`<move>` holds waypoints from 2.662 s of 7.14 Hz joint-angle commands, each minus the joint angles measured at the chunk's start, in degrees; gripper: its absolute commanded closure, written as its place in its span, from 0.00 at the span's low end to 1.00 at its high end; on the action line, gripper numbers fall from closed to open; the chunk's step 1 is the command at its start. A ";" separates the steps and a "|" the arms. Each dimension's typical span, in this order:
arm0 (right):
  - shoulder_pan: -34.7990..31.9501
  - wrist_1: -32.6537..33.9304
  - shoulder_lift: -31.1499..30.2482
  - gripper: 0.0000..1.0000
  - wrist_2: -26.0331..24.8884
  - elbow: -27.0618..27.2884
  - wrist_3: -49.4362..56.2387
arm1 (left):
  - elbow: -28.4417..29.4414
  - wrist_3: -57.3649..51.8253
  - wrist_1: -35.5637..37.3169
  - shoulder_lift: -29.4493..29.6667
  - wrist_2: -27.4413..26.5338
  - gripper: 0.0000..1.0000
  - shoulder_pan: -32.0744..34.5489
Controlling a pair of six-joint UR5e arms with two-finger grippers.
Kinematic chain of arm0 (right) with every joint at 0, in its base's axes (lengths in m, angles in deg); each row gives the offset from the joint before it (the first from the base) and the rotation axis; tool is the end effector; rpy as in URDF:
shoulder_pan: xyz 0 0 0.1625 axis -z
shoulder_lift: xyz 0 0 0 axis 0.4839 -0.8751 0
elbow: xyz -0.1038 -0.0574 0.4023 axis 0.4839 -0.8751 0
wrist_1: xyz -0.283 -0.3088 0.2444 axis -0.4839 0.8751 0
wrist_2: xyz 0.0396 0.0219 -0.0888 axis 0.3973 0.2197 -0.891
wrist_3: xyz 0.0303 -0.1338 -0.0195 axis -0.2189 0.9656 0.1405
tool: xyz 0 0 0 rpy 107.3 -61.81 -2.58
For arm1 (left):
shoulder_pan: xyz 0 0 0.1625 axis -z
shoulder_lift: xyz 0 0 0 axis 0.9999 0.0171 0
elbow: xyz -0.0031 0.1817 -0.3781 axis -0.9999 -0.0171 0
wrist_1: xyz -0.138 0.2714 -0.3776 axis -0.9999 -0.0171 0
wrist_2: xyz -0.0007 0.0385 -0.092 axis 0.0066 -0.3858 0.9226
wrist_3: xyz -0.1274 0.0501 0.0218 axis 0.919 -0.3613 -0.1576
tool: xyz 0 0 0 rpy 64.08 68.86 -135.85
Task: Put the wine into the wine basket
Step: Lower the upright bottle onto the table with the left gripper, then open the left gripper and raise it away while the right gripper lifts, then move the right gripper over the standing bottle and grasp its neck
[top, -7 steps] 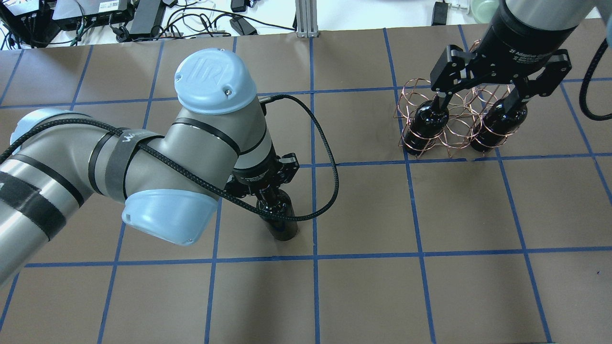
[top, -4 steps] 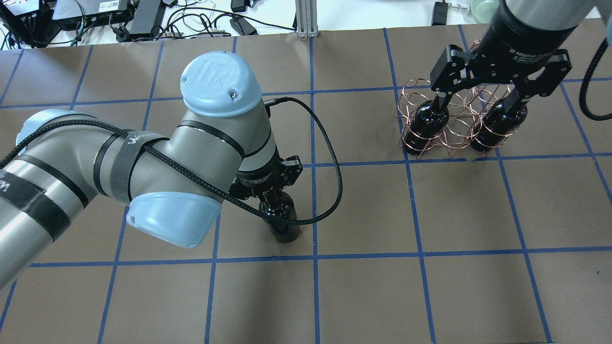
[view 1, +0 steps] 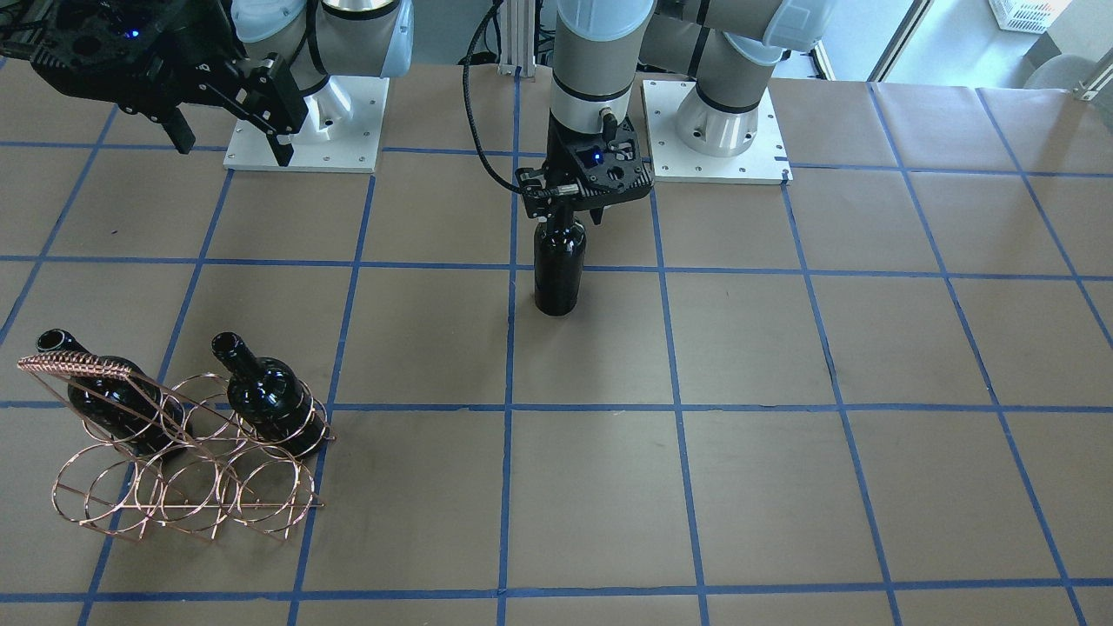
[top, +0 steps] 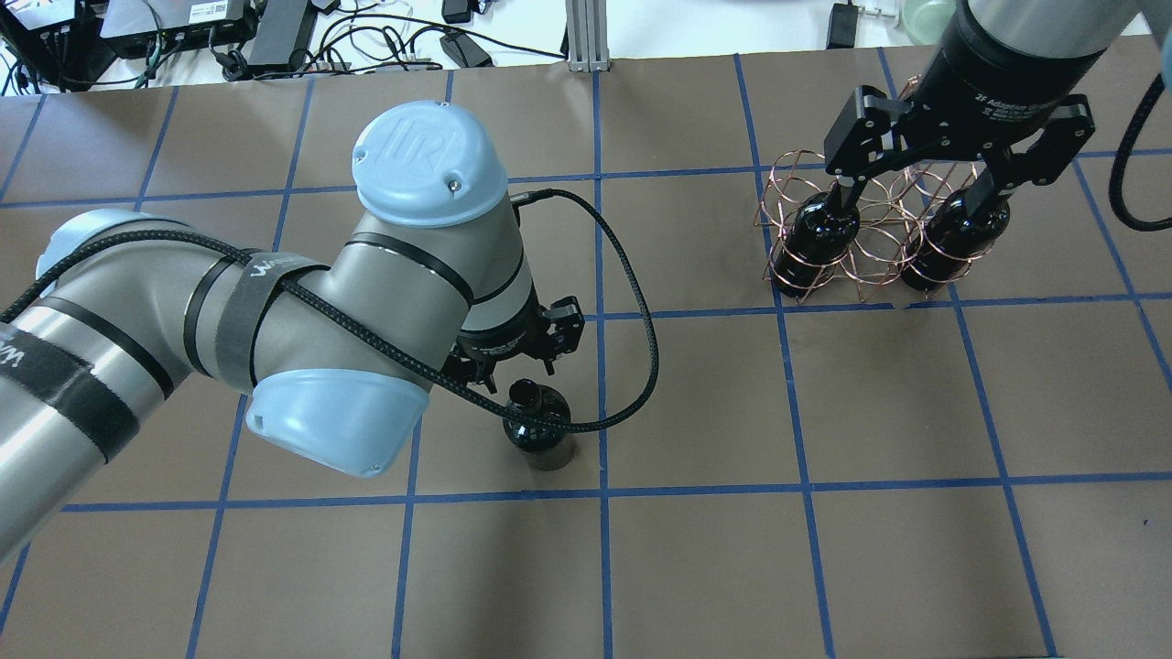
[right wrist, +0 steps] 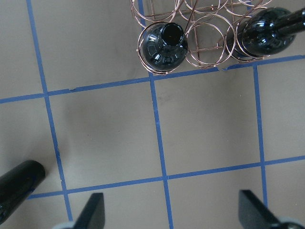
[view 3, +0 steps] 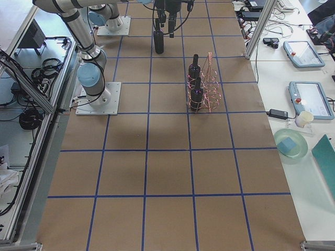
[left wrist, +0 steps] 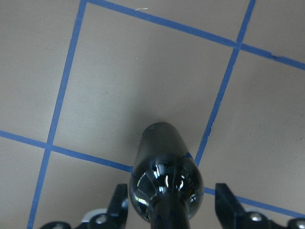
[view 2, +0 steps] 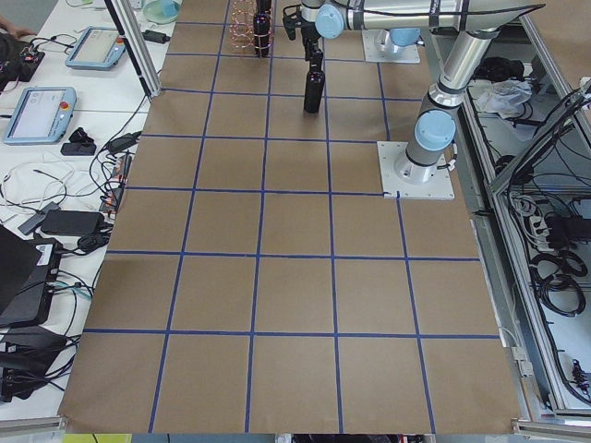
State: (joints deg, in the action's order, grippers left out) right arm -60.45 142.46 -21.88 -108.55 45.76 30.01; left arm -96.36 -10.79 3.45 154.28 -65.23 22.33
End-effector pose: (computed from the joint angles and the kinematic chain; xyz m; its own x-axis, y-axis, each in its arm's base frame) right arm 0.1265 -0.5270 0.5070 -0.9911 0.1333 0.0057 0.1331 0.9907 -0.0284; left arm -0.3247 -0.4600 0.3105 -0.9521 -0.3055 0.0101 -0.3055 0.9522 0.0056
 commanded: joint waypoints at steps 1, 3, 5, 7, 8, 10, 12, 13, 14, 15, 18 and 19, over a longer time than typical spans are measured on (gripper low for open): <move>0.00 0.00 0.00 0.00 0.00 0.00 0.00 | 0.97 0.68 0.19 -0.31 -0.03 0.00 -0.60; 0.00 0.26 -0.09 0.00 -0.17 -0.09 -0.61 | 8.50 -2.72 -5.14 -0.57 -0.65 0.00 -3.48; -0.18 0.09 0.09 0.00 -0.53 -1.22 -2.27 | 14.05 -21.40 -15.16 -2.15 -0.56 0.00 -11.65; -3.92 -1.06 0.79 0.00 0.09 -1.41 -10.07 | 20.02 -26.98 -19.57 -2.24 0.05 0.00 -20.69; -7.09 -0.71 0.97 0.00 -0.52 -1.49 -13.07 | 22.23 -27.27 -20.63 -2.24 -0.21 0.00 -24.13; -12.62 0.08 3.24 0.02 -0.17 -1.23 -20.63 | 23.30 -35.29 -22.76 -2.85 -4.41 0.01 -26.18; -21.22 6.64 8.06 0.02 -0.09 -1.32 -29.67 | 23.48 -40.87 -23.02 -3.56 -3.82 0.00 -31.25; -25.10 8.33 10.35 0.04 0.00 -1.14 -33.62 | 23.48 -45.95 -23.28 -3.91 -4.16 0.00 -33.46; -29.14 11.74 12.90 0.04 0.09 -0.62 -40.88 | 23.31 -51.13 -24.24 -4.09 -4.17 0.00 -35.39; -32.05 11.95 14.40 0.06 0.09 -0.53 -40.96 | 23.30 -54.14 -24.25 -4.09 -3.91 0.00 -38.02; -34.71 14.65 16.34 0.20 0.87 3.76 -36.40 | 22.61 -59.44 -24.68 -4.44 -3.99 0.00 -40.51; -34.89 18.07 16.44 0.20 5.06 5.08 -35.34 | 22.25 -59.01 -24.69 -4.79 -3.99 0.00 -40.51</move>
State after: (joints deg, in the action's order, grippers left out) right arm -94.92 157.22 -5.84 -106.78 49.15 -6.76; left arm -73.67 -69.85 -21.18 149.85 -69.21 -18.04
